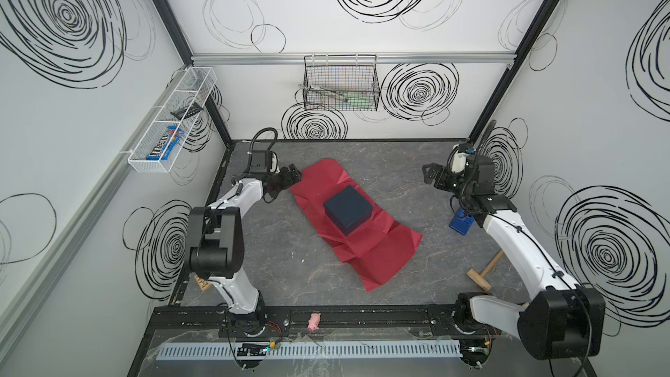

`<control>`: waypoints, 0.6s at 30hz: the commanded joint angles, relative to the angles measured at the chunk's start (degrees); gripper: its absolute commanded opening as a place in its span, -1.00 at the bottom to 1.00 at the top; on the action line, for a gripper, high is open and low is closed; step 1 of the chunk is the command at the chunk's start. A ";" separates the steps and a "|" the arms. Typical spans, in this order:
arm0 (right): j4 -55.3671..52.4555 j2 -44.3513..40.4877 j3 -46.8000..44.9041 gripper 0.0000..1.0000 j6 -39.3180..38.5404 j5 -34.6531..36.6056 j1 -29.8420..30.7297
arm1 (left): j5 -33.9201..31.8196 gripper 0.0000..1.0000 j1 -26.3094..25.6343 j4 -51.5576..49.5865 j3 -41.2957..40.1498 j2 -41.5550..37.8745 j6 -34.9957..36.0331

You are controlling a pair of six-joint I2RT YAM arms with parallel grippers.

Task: Wrap a gift box in wrapping paper
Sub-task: Rotate the wrapping paper at the center of the table.

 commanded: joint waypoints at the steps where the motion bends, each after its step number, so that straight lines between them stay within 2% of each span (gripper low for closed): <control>1: -12.30 -6.95 -4.74 0.95 4.64 -4.39 3.67 | 1.49 0.92 1.53 -4.44 9.32 5.24 10.56; 3: -14.04 -11.09 -8.19 0.95 6.69 -6.27 4.78 | 1.16 0.92 2.69 -11.03 18.09 11.11 15.98; 7: -17.22 -19.19 -13.94 0.95 8.97 -8.90 6.42 | 13.58 0.92 5.95 -16.65 28.87 20.43 23.91; 10: -17.24 -21.95 -17.33 0.95 10.10 -13.90 6.75 | 16.58 0.92 7.24 -20.61 36.67 26.68 26.52; 13: -17.12 -22.34 -19.17 0.95 11.03 -17.42 8.38 | 20.35 0.92 7.09 -21.20 40.95 29.81 26.71; 18: -16.02 -22.43 -21.09 0.95 11.29 -17.03 10.03 | 19.92 0.92 5.33 -23.30 42.48 31.04 27.11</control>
